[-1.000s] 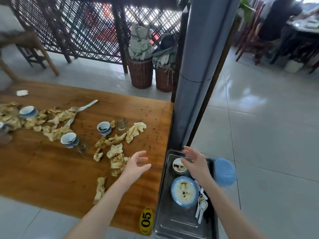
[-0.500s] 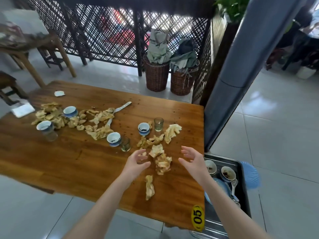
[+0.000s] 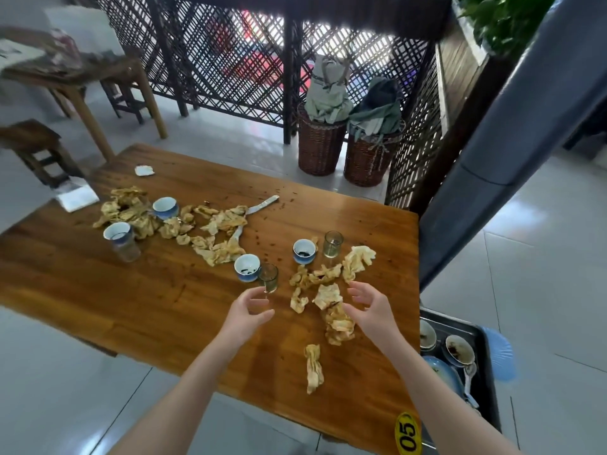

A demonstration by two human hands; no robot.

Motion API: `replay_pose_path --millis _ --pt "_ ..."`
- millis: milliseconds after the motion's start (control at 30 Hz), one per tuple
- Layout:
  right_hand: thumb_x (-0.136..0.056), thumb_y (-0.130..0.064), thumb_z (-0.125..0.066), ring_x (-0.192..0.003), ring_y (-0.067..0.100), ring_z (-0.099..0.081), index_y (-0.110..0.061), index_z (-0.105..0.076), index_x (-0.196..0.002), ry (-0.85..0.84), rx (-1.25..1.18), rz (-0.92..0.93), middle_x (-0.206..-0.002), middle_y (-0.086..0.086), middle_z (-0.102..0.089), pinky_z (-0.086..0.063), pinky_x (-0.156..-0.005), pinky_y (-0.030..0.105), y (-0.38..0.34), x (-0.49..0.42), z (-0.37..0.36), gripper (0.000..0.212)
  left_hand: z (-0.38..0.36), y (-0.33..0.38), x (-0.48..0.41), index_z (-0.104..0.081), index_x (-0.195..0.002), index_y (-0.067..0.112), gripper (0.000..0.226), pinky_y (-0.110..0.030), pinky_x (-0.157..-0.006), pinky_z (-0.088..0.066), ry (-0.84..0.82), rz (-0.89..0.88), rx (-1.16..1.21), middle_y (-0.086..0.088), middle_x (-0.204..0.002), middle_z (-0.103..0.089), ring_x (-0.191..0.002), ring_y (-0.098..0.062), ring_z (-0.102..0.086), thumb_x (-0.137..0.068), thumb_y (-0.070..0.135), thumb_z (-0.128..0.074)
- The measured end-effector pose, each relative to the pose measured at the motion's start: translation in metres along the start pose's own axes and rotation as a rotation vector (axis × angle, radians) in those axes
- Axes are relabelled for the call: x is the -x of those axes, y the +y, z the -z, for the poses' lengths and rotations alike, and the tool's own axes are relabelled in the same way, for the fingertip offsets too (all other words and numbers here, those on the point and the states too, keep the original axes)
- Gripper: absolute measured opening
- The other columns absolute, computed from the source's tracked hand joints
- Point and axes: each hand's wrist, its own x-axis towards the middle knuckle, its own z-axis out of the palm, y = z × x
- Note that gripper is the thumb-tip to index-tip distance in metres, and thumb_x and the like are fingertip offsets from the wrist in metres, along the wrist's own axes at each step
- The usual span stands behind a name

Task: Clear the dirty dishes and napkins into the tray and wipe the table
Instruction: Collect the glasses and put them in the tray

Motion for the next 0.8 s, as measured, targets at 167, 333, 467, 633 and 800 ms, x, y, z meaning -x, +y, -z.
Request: replay_pose_path --millis 167,333,467,633,800 --pt "-0.083 -0.017 -0.073 -0.103 0.004 -0.057 -0.023 -0.055 -0.129 -0.105 -0.046 -0.035 -0.115 -0.009 -0.061 -0.047 -0.078 0.012 -0.001 -0.025 -0.027 0.049 0.012 -0.007 -0.009 -0.048 -0.134 0.025 0.053 -0.021 -0.077 -0.051 0.074 0.036 -0.002 -0.001 -0.121 -0.061 -0.107 -0.014 -0.059 -0.087 0.018 -0.07" --pt "-0.082 -0.018 -0.075 -0.106 0.009 -0.057 -0.026 -0.055 -0.127 -0.209 -0.058 -0.079 -0.117 -0.005 -0.059 -0.048 -0.088 0.021 -0.001 -0.048 -0.056 0.05 0.027 -0.02 -0.019 -0.048 -0.135 0.026 0.054 -0.019 -0.076 -0.049 0.123 0.06 -0.001 0.0 -0.121 -0.061 -0.11 -0.014 -0.057 -0.086 0.021 -0.071" --pt "-0.082 -0.02 -0.074 -0.105 0.008 -0.055 -0.027 -0.052 -0.13 -0.226 -0.025 -0.122 -0.116 -0.008 -0.059 -0.046 -0.079 0.014 -0.002 -0.059 -0.076 0.053 0.043 -0.026 -0.033 -0.049 -0.133 0.027 0.053 -0.027 -0.083 -0.053 0.115 0.061 0.006 0.002 -0.118 -0.062 -0.111 -0.016 -0.058 -0.086 0.019 -0.072" --pt "-0.079 -0.017 -0.077 -0.109 0.009 -0.055 -0.027 -0.05 -0.13 -0.195 -0.034 -0.194 -0.118 -0.008 -0.058 -0.045 -0.07 0.007 -0.006 -0.075 -0.109 0.059 0.078 -0.023 -0.069 -0.049 -0.134 0.026 0.053 -0.022 -0.077 -0.052 0.06 0.035 -0.011 0.0 -0.121 -0.062 -0.109 -0.015 -0.059 -0.086 0.019 -0.071" --pt "-0.074 -0.017 -0.082 -0.126 0.014 -0.047 -0.024 -0.044 -0.137 -0.09 -0.055 -0.243 -0.137 -0.001 -0.05 -0.04 -0.095 0.024 -0.022 -0.089 -0.159 0.074 0.129 -0.02 -0.105 -0.048 -0.134 0.028 0.052 -0.021 -0.078 -0.052 -0.058 0.0 -0.053 0.002 -0.12 -0.062 -0.108 -0.014 -0.06 -0.087 0.019 -0.07"
